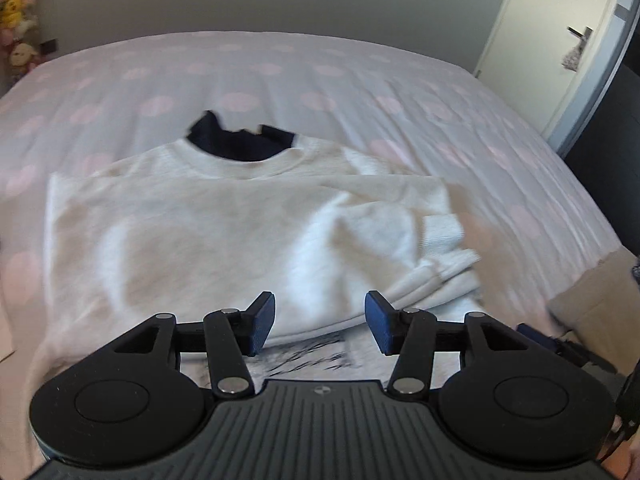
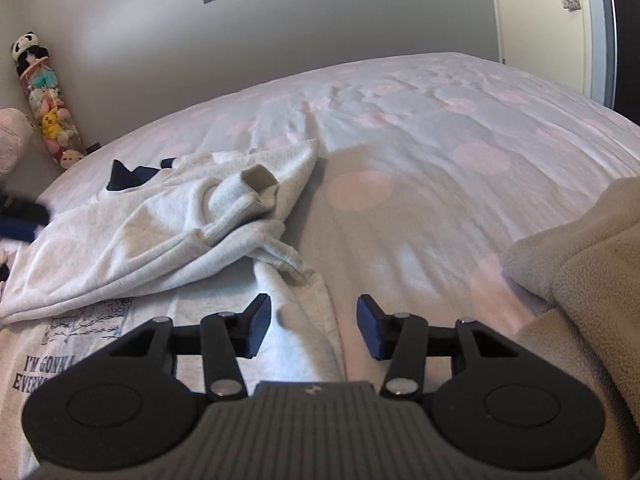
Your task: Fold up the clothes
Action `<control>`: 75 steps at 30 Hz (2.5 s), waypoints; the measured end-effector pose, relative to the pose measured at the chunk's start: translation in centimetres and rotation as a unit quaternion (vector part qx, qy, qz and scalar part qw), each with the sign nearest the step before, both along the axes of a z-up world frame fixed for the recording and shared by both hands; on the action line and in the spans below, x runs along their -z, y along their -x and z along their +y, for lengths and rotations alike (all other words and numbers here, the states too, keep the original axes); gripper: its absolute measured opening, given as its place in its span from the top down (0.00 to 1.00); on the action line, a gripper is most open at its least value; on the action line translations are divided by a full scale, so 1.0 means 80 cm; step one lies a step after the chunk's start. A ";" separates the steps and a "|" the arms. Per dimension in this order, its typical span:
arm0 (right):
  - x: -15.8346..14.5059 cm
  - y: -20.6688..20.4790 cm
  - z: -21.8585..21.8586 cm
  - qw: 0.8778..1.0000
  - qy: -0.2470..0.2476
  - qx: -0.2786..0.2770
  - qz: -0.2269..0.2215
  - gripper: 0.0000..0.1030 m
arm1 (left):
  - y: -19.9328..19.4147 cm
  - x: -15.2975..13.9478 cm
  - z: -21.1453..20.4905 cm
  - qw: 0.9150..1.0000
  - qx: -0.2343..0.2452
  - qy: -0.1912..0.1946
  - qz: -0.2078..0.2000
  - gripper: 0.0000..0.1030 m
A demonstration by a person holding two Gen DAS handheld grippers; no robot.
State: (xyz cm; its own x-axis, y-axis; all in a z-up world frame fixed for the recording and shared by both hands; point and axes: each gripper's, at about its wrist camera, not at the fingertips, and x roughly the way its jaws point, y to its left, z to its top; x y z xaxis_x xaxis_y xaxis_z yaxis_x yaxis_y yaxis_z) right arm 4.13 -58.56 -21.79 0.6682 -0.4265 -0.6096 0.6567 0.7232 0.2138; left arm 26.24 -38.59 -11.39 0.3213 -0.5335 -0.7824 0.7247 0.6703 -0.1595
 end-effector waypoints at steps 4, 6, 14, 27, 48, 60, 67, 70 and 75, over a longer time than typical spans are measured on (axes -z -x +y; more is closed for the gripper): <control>0.003 -0.005 0.007 1.000 0.004 -0.008 0.012 0.51 | -0.014 0.009 0.087 0.997 -0.076 -0.023 -0.013 0.54; 0.004 -0.007 0.009 1.000 0.006 -0.008 0.018 0.50 | -0.020 0.018 0.130 0.993 -0.115 -0.035 -0.015 0.54; 0.024 -0.012 0.019 0.998 0.016 -0.012 0.058 0.45 | -0.044 0.071 0.273 0.963 -0.265 -0.042 0.030 0.54; 0.022 0.003 0.043 0.997 0.046 -0.015 0.064 0.42 | -0.044 0.094 0.291 0.968 -0.245 -0.049 -0.011 0.54; 0.035 0.000 0.052 0.998 0.057 0.001 0.041 0.31 | -0.091 0.098 0.139 0.977 -0.049 -0.095 -0.184 0.88; 0.037 -0.002 0.045 0.998 0.047 -0.001 0.035 0.29 | -0.111 0.107 0.165 0.980 -0.105 -0.090 -0.141 0.88; 0.032 -0.001 0.048 0.998 0.029 -0.010 0.052 0.25 | -0.086 0.092 0.217 0.983 -0.150 -0.085 -0.057 0.71; 0.020 0.007 0.048 0.999 0.005 -0.007 0.051 0.25 | -0.068 0.082 0.246 0.983 -0.159 -0.084 -0.019 0.57; 0.006 0.027 0.041 0.994 -0.085 0.009 0.072 0.24 | -0.045 0.070 0.293 0.980 -0.169 -0.085 0.057 0.48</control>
State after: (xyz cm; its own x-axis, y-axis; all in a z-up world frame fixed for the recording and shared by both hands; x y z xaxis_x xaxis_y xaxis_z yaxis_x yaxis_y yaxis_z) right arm 1.98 -55.30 -22.28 0.5628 -0.3196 -0.7623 0.7011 0.6731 0.2354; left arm 29.82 -15.17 -17.01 0.3623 -0.2702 -0.8920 0.4400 0.8933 -0.0919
